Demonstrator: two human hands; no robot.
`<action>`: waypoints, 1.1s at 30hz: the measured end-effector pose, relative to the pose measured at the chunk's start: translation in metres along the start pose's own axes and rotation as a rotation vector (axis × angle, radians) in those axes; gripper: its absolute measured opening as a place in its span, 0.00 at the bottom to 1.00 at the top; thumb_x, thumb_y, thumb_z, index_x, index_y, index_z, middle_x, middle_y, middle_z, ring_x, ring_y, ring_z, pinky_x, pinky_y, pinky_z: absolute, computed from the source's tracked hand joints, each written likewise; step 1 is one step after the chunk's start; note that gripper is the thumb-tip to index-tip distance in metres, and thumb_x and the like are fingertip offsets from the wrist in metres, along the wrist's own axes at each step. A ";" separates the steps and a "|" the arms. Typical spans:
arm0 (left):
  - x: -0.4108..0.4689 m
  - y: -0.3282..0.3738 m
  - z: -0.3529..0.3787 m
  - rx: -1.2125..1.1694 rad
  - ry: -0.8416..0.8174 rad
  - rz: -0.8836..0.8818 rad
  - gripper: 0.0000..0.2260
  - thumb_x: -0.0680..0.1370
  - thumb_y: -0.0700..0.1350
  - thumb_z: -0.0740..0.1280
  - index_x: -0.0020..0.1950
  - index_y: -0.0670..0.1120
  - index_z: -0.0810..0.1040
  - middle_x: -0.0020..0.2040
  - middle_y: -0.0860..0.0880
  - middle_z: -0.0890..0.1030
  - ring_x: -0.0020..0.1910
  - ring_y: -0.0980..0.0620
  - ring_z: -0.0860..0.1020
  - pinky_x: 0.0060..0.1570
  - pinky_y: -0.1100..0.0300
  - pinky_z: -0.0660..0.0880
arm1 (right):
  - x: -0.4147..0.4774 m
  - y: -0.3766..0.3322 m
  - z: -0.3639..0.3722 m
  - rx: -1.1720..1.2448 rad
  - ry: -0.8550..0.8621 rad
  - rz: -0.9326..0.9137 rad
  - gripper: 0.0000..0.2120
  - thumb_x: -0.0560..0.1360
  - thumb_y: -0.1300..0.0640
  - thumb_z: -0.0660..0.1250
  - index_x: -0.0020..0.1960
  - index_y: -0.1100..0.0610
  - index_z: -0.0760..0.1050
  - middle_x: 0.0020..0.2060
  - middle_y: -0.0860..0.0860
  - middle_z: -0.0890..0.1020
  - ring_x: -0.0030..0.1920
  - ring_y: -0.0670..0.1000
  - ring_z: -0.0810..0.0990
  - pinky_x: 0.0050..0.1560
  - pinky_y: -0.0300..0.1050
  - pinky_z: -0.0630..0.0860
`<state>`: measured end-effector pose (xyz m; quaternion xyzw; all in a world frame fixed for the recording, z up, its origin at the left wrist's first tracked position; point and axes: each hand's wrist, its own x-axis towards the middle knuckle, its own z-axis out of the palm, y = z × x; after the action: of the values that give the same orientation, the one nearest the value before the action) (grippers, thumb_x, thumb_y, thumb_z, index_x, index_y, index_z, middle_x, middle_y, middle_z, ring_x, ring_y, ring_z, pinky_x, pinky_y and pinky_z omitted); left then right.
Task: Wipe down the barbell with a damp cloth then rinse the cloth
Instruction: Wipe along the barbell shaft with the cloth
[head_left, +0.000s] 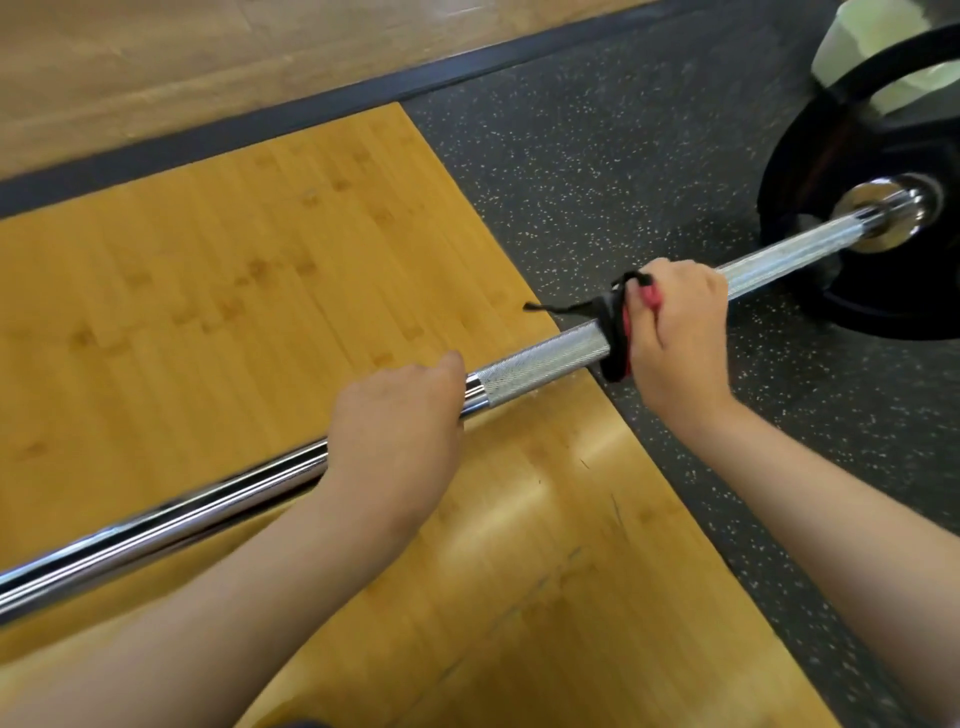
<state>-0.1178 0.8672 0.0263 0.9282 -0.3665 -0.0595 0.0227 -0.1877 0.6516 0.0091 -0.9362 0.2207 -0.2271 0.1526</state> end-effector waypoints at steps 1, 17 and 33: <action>0.003 -0.003 -0.002 -0.031 -0.040 0.010 0.08 0.78 0.49 0.62 0.46 0.51 0.62 0.31 0.52 0.62 0.33 0.47 0.66 0.26 0.57 0.55 | -0.006 -0.013 0.004 0.002 -0.005 -0.026 0.10 0.80 0.58 0.54 0.40 0.52 0.65 0.36 0.48 0.70 0.40 0.51 0.67 0.48 0.45 0.59; 0.001 -0.011 -0.017 -0.134 -0.176 0.028 0.11 0.77 0.54 0.65 0.51 0.52 0.65 0.41 0.54 0.72 0.42 0.47 0.75 0.28 0.58 0.59 | -0.006 -0.040 0.007 -0.062 -0.071 -0.211 0.14 0.78 0.55 0.53 0.39 0.60 0.71 0.32 0.56 0.76 0.35 0.58 0.74 0.40 0.49 0.63; 0.007 -0.008 -0.004 -0.181 -0.095 0.055 0.05 0.78 0.48 0.61 0.44 0.51 0.67 0.32 0.53 0.68 0.36 0.46 0.71 0.29 0.57 0.62 | -0.038 -0.094 0.032 0.084 0.009 -0.286 0.11 0.76 0.59 0.57 0.40 0.60 0.76 0.33 0.52 0.77 0.36 0.55 0.74 0.47 0.50 0.67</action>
<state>-0.1069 0.8684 0.0286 0.9081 -0.3855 -0.1357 0.0908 -0.1701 0.7560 0.0045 -0.9499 0.0763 -0.2596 0.1566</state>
